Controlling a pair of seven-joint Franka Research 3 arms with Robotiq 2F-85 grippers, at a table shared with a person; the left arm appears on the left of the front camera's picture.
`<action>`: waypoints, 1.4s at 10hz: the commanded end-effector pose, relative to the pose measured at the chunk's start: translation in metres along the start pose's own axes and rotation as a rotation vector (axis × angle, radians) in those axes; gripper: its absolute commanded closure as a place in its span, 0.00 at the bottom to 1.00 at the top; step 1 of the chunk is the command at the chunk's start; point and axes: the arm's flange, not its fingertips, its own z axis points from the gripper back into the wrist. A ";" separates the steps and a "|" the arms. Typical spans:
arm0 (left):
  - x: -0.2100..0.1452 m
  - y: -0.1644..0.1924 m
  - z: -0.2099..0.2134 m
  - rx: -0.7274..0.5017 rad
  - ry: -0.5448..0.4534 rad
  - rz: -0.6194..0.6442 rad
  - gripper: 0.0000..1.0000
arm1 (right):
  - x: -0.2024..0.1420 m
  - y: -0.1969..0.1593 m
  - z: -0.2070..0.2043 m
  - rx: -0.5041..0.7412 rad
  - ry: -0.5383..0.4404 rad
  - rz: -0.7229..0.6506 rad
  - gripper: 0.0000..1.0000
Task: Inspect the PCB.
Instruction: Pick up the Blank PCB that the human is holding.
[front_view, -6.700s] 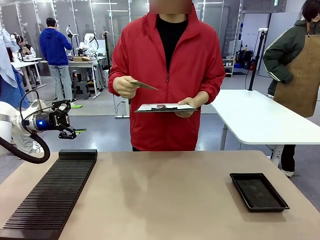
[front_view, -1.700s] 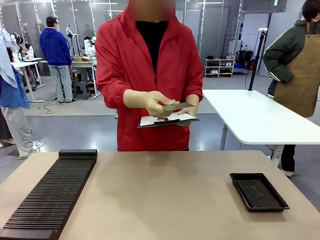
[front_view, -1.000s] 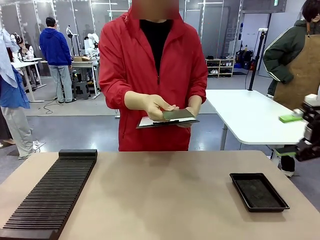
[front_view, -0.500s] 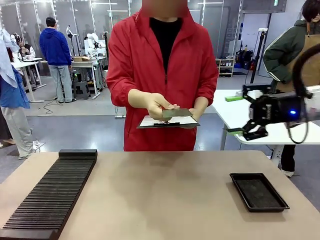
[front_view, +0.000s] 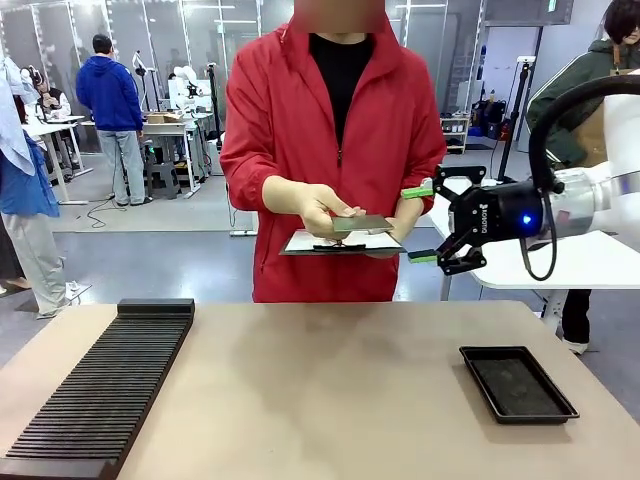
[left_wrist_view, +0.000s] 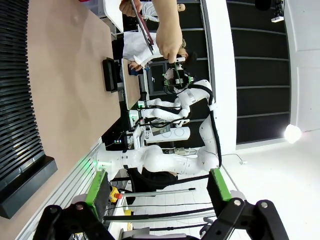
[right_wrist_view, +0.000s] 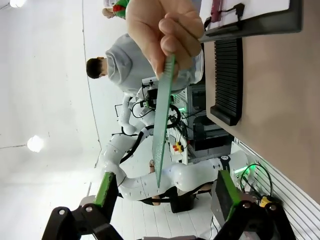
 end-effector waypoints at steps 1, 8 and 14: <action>-0.002 -0.001 0.001 -0.012 0.006 0.002 0.00 | 0.010 0.004 -0.016 0.019 -0.002 0.001 0.00; -0.002 -0.001 0.001 -0.012 0.006 0.002 0.00 | 0.026 -0.004 -0.065 0.081 0.065 -0.022 0.00; -0.002 -0.001 0.001 -0.012 0.006 0.002 0.00 | 0.013 -0.006 -0.065 0.148 0.109 -0.013 1.00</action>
